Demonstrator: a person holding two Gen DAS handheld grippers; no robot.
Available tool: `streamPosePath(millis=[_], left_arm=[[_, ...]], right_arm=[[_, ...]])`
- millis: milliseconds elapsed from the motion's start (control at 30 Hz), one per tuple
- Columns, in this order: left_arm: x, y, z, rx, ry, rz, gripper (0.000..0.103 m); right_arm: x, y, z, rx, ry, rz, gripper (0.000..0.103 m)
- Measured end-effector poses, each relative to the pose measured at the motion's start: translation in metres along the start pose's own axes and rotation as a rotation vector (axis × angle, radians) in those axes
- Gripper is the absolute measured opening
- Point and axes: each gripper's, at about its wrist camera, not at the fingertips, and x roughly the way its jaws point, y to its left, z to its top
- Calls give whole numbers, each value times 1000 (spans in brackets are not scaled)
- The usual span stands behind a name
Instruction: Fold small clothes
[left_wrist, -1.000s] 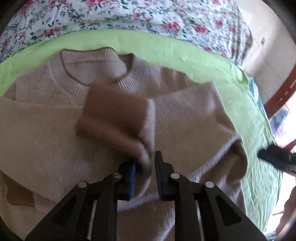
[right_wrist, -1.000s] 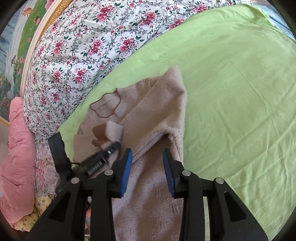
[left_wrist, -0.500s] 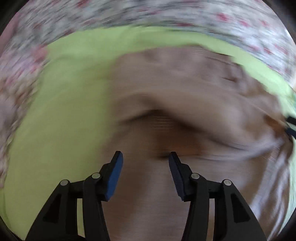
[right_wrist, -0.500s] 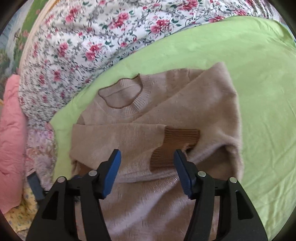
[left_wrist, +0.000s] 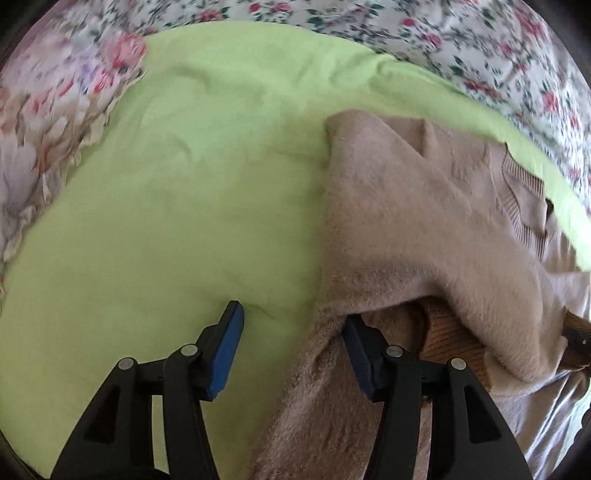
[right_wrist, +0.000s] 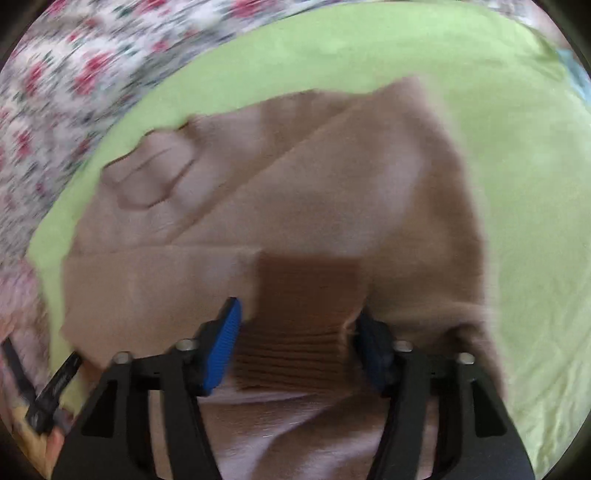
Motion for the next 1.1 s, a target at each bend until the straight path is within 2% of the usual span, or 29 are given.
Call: streamPosePath(millis=[33,133,200,267,400,533,633,667,800,833,900,967,1000,1100], left_arm=[[-2,3,-1,-9,-3,0,56],[-8,23,-4,-75,-5,-25,56],[-5,28,-2,-124,7,-49,56],[-5,34,-5,-157,12,-67,56],[-5,30,-7,-144,16,-51,56],[-10,38,-11,-154,28,-80,56],[-17,28,-15,-91,43,-78,55],[-22,27,-17,-65,50,-82,52],[-50,16,-40,76,81,-162,54],[-60,15,-52,116,91,-184,54],[-80,14,-77,181,131,-233,54],[-97,19,-102,215,171,-262,57],[-110,27,-124,235,205,-276,60],[-132,41,-162,254,270,-284,61]], right_arm=[[-6,3,2,-2,-19,25,7],[-54,17,9,-64,-170,128,7],[-74,17,10,-102,-222,102,7],[-67,4,10,-107,-196,64,7],[-25,-25,5,-104,-95,-32,7],[-16,-35,-5,-135,-99,-80,8],[-29,-39,-3,-107,-118,-100,16],[-37,-41,-2,-91,-126,-99,16],[-74,-59,-13,-49,-147,-54,17],[-84,-64,-19,-43,-140,-32,18],[-102,-71,-36,-56,-122,0,34],[-115,-71,-54,-84,-110,35,45],[-122,-71,-65,-102,-101,48,46],[-133,-68,-92,-137,-62,68,47]])
